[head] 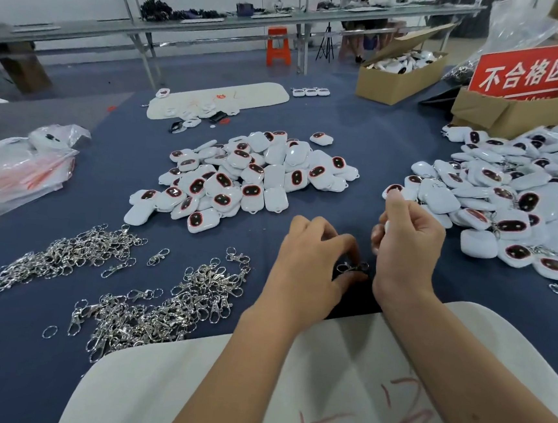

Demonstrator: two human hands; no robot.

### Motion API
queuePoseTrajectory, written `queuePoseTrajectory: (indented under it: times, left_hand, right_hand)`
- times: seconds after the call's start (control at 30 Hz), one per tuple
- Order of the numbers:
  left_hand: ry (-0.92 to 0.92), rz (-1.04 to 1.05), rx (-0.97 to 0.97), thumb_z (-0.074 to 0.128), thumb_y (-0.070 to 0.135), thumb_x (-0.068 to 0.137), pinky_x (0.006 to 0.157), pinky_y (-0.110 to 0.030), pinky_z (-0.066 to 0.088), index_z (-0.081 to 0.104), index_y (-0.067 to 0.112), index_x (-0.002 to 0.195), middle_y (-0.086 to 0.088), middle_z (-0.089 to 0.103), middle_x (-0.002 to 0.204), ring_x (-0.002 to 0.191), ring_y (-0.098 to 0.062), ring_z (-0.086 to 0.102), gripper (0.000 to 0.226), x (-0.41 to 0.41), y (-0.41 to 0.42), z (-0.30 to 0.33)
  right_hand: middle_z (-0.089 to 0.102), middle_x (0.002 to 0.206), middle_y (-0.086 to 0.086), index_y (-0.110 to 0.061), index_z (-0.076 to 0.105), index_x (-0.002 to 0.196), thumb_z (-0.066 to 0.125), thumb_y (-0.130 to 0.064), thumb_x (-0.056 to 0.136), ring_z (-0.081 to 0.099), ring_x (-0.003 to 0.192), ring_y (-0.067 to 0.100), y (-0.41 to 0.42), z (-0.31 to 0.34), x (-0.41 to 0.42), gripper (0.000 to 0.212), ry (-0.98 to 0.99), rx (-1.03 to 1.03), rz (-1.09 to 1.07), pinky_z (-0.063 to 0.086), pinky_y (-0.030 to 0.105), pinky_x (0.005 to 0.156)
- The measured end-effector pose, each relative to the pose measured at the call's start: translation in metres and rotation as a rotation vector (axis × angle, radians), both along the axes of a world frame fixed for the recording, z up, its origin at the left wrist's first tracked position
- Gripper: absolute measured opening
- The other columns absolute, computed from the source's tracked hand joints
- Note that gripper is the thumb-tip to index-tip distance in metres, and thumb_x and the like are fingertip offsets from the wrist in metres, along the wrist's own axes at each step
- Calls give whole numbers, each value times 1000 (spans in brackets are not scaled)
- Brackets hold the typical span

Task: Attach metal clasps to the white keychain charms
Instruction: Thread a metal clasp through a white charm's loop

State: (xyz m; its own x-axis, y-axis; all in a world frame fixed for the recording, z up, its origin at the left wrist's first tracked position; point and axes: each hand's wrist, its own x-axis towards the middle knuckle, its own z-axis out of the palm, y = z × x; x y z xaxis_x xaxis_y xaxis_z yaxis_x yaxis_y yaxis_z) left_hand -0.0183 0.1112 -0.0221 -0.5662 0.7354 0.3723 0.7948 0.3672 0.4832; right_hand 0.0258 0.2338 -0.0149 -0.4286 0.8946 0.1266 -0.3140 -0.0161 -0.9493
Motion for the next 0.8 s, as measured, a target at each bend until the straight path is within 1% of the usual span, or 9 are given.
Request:
queuePoseTrajectory:
  times: [0.07, 0.17, 0.27, 0.33, 0.43, 0.5, 0.6, 0.7, 0.8]
  left_hand:
    - [-9, -23, -4, 72, 34, 93, 88, -35, 43, 68, 26, 96, 7, 53, 96, 99, -18, 41, 9, 0, 2, 1]
    - [-58, 36, 1, 65, 21, 97, 81, -40, 45, 60, 18, 90, 4, 60, 90, 91, -19, 48, 9, -2, 2, 1]
    - [-315, 135, 281, 62, 12, 97, 69, -30, 48, 56, 16, 85, 7, 65, 76, 72, -12, 58, 14, -6, -2, 4]
    - [-468, 215, 467, 63, 6, 96, 68, -25, 52, 59, 14, 84, 4, 70, 75, 68, -9, 63, 14, -11, -4, 8]
    - [-699, 252, 640, 62, 1, 96, 64, -23, 54, 63, 6, 90, -1, 74, 76, 63, -8, 65, 9, -17, -7, 11]
    - [-793, 236, 702, 59, -1, 98, 59, -20, 52, 64, 4, 93, 0, 73, 74, 61, -7, 63, 9, -18, -8, 12]
    - [-836, 228, 701, 56, 0, 100, 57, -18, 51, 65, 3, 96, 3, 71, 70, 60, -6, 60, 11, -19, -8, 14]
    - [-860, 202, 622, 53, 1, 102, 58, -18, 50, 66, 5, 95, 7, 68, 67, 59, -5, 58, 15, -18, -9, 16]
    - [-873, 190, 596, 51, 1, 102, 59, -19, 49, 66, 5, 94, 6, 66, 66, 59, -7, 56, 18, -18, -11, 18]
  right_hand:
    - [36, 56, -1, -14, 33, 59, 65, -33, 93, 27, 60, 26, 2, -2, -1, 50, -35, 30, -16, 25, 35, 52]
    - [45, 60, -11, -28, 61, 71, 64, -22, 84, 39, 61, 21, 2, -4, -2, 15, -92, 96, -12, 37, 38, 62]
    - [47, 59, -14, -33, 71, 91, 60, -7, 85, 43, 58, 15, 3, -8, -2, 28, -167, 236, 97, 40, 33, 61]
    - [55, 63, -14, -31, 76, 97, 63, -6, 91, 45, 57, 10, 1, -8, -2, 29, -218, 341, 225, 41, 30, 61]
    - [72, 76, -13, -29, 81, 99, 68, -12, 97, 57, 63, 5, -6, -5, -2, 21, -288, 480, 358, 47, 29, 68]
    - [77, 84, -14, -24, 82, 95, 68, -11, 98, 65, 70, 2, -8, -4, -2, 19, -316, 563, 393, 50, 26, 73]
    - [77, 84, -13, -23, 82, 96, 69, -11, 98, 62, 64, 0, -8, -4, -2, 17, -311, 557, 405, 46, 22, 70]
    - [77, 83, -13, -25, 82, 102, 72, -14, 98, 60, 62, 1, -7, -5, -2, 16, -293, 532, 414, 46, 19, 67]
    - [72, 72, -20, -24, 81, 90, 74, -13, 96, 61, 62, 0, -6, -2, 0, 14, -285, 554, 422, 44, 10, 63]
